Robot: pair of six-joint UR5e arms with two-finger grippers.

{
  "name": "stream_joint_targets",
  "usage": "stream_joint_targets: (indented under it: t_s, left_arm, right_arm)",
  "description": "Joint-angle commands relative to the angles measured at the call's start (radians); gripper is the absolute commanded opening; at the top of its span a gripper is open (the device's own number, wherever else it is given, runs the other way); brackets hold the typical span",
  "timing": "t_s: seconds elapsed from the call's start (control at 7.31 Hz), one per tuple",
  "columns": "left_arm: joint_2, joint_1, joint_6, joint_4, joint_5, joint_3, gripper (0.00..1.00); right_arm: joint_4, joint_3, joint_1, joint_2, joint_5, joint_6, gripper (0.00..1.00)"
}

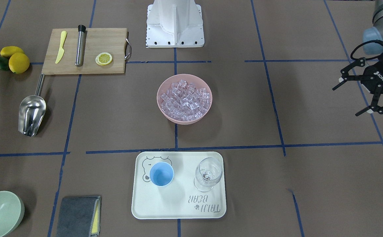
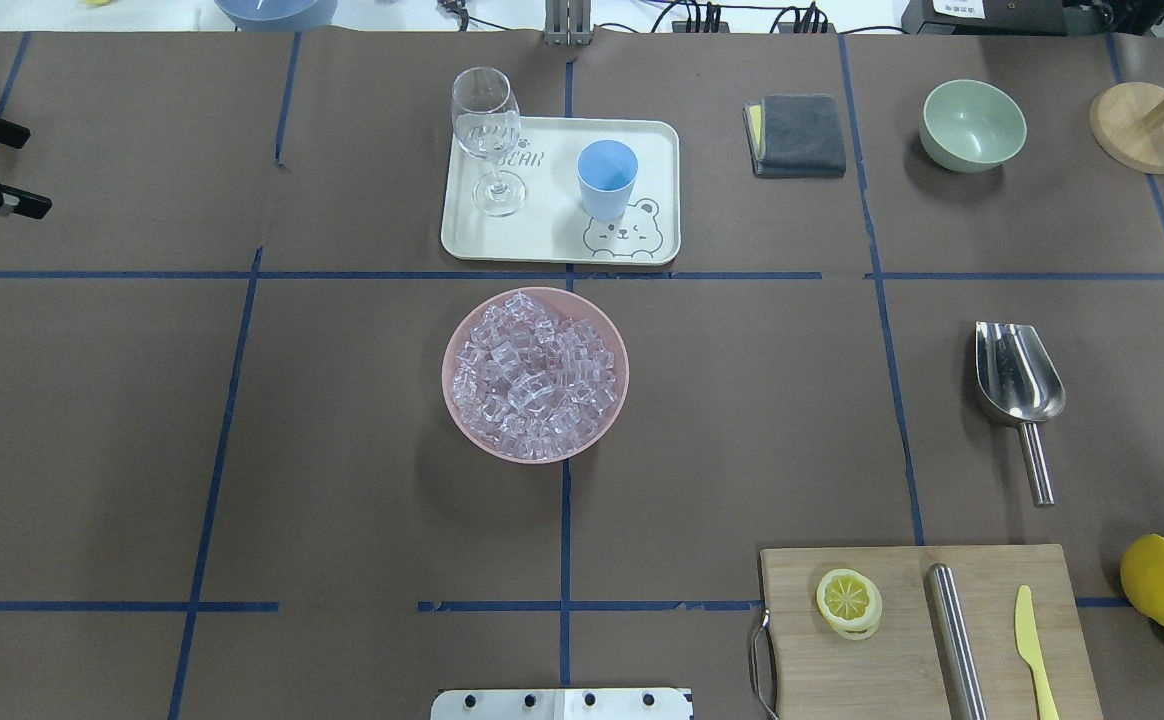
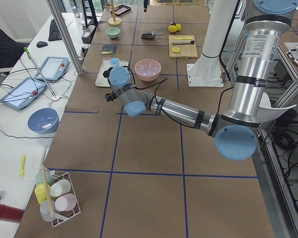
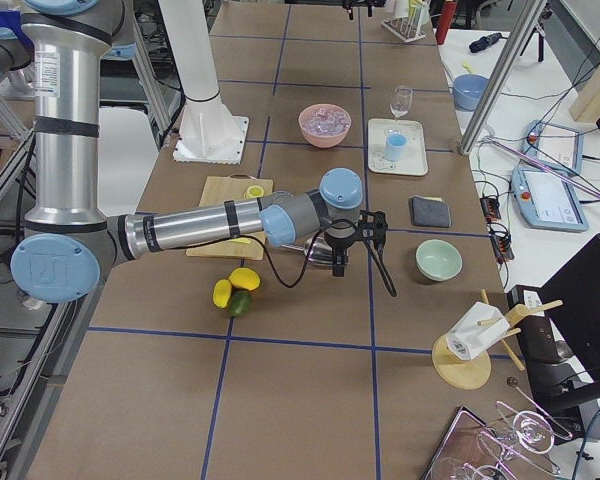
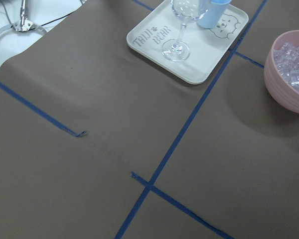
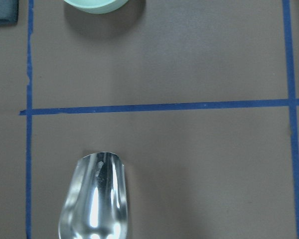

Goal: Put ice in cup with scoop
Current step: 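Grasp the metal scoop handle with the right gripper while the left arm moves in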

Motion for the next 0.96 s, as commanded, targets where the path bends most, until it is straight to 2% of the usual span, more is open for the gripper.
stream_joint_targets:
  t_s: [0.0, 0.27, 0.55, 0.68, 0.82]
  left_arm:
    - [-0.003, 0.074, 0.006, -0.153, 0.094, 0.002, 0.97]
    - [-0.004, 0.111, -0.003, -0.158, 0.104, -0.004, 0.99]
    - [-0.012, 0.149, -0.008, -0.153, 0.105, 0.007, 0.99]
    - [-0.027, 0.183, -0.005, -0.153, 0.107, 0.004, 0.99]
    - [-0.029, 0.188, -0.006, -0.152, 0.105, 0.01, 0.99]
  right_arm:
    - [0.061, 0.028, -0.116, -0.01, -0.046, 0.127, 0.99]
    - [0.068, 0.12, -0.248, -0.038, -0.105, 0.308, 0.97]
    - [0.154, 0.13, -0.436, -0.091, -0.26, 0.465, 1.0]
    - [0.215, 0.127, -0.475, -0.134, -0.273, 0.493, 1.0]
    - [0.217, 0.118, -0.498, -0.144, -0.273, 0.511, 1.0]
